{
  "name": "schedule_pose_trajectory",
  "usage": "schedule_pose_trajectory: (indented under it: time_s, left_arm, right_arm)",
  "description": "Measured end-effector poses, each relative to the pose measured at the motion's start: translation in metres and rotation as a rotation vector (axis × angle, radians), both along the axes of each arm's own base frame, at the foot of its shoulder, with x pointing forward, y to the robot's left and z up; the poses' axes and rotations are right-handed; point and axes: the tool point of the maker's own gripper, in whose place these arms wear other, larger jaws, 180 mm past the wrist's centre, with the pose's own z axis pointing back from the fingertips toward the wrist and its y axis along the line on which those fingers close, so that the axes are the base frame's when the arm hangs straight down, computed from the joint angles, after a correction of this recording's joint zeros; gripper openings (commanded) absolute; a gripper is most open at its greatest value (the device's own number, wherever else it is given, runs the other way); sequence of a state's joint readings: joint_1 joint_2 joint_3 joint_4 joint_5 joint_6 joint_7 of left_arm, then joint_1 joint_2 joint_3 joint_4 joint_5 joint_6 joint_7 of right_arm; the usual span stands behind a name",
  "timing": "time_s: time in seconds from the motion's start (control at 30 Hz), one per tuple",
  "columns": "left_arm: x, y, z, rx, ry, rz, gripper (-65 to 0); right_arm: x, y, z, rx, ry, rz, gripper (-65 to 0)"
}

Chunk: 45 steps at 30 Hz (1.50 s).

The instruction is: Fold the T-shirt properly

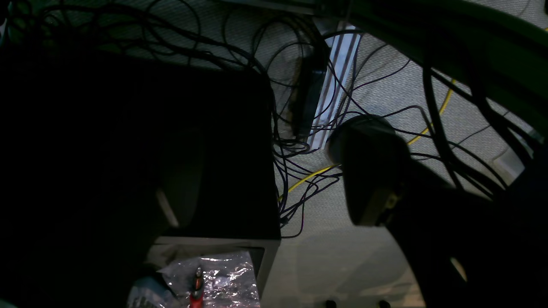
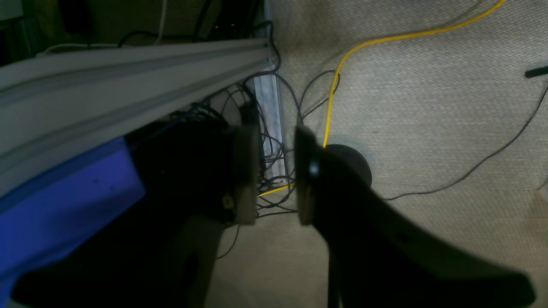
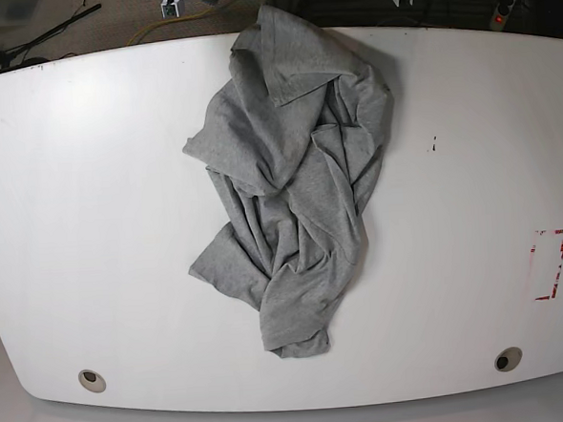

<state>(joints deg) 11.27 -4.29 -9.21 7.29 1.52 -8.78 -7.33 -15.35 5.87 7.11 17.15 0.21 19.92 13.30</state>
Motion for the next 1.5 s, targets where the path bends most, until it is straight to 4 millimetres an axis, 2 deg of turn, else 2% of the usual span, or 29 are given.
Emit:
schedule_pose_trajectory:
  time_s: [0.03,0.3,0.47,0.87,0.97,1.17,1.3,1.5]
  left_arm:
    - [0.010,0.001,0.000,0.003,-0.022,-0.002,-18.6]
    - [0.005,-0.008,-0.001,-0.011,-0.011,0.005,-18.6]
    - [0.003,-0.008,-0.001,-0.011,-0.009,0.006,-18.6]
    - [-0.010,-0.008,0.001,-0.012,0.010,0.008,-18.9]
    - [-0.007,-0.007,0.002,-0.009,-0.008,0.003,-19.0]
    - [0.000,0.004,0.013,0.021,-0.103,-0.027,-19.0]
    - [-0.003,0.003,0.021,0.028,-0.136,-0.040,-19.0]
    - [-0.014,0.001,0.041,0.033,-0.184,-0.064,-19.0]
  right_arm:
    - [0.000,-0.002,0.000,-0.009,0.002,0.002,-51.2]
    - [0.006,0.008,-0.001,0.007,-0.009,-0.002,-51.2]
    - [0.006,0.006,-0.001,0.004,-0.008,-0.002,-51.2]
    - [-0.009,0.002,0.004,-0.005,-0.020,-0.001,-52.0]
    - [-0.012,0.000,0.008,-0.011,-0.040,0.002,-52.0]
    - [-0.017,-0.002,0.016,-0.018,-0.069,0.010,-52.0]
    - [-0.019,-0.003,0.024,-0.022,-0.101,0.017,-52.0]
    - [-0.035,-0.004,0.039,-0.028,-0.105,0.045,-52.0]
